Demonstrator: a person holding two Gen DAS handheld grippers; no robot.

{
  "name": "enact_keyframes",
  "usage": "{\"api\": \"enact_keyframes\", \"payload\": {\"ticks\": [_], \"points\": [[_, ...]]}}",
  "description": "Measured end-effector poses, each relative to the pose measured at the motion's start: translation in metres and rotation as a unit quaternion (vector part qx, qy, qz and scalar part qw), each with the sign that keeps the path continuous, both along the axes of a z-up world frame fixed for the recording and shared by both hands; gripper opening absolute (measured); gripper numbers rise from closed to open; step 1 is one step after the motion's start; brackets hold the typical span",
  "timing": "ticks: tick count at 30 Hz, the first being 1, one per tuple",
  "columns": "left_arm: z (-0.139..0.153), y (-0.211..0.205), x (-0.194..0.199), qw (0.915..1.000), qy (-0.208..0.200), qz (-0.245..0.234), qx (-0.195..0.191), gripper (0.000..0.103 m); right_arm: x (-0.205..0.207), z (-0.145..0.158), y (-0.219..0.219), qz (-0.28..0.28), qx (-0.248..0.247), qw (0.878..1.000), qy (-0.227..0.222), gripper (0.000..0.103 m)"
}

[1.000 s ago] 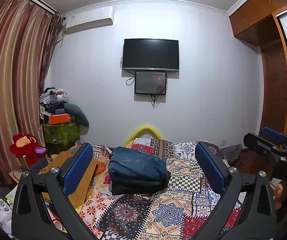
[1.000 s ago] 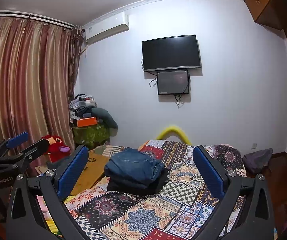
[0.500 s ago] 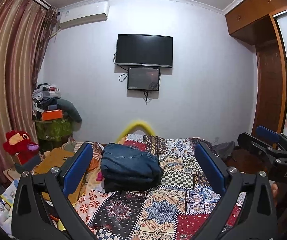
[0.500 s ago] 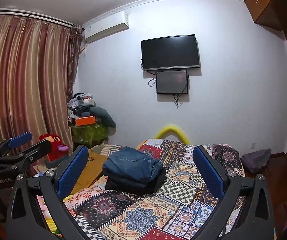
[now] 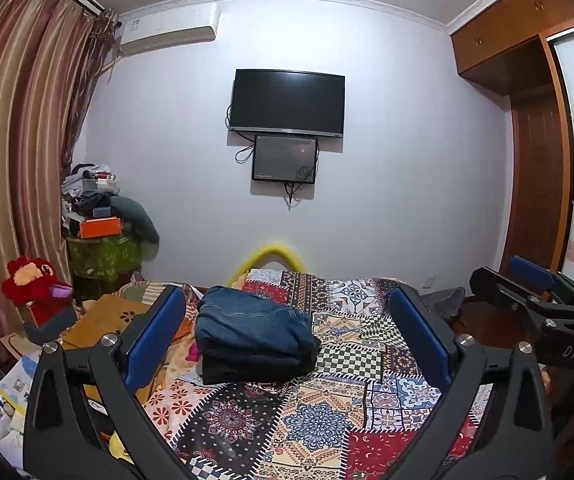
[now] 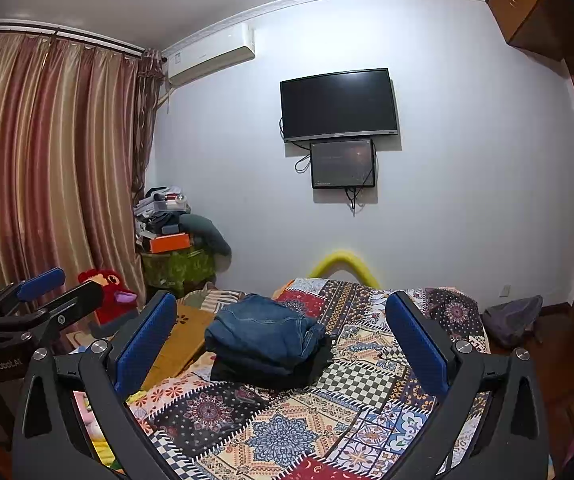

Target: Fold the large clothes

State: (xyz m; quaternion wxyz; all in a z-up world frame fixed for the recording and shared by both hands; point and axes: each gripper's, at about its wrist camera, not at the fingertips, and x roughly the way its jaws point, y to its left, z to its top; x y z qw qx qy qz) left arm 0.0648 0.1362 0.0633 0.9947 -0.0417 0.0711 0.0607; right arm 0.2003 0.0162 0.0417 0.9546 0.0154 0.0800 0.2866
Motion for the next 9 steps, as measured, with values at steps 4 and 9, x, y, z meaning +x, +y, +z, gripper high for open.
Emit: {"api": "enact_keyframes", "payload": {"ticks": [4,9], "points": [[-0.0001,0.0013,-0.0005,1.0000,0.001,0.000,-0.002,0.103,0.0006,0.0001,0.0007,-0.003,-0.001,1.000,0.000,0.103],[-0.0012,0.0027,0.0004,1.0000,0.005,-0.002,-0.004,0.103,0.0022,0.0006,0.0002,-0.003,0.003,1.000,0.005,0.103]]}}
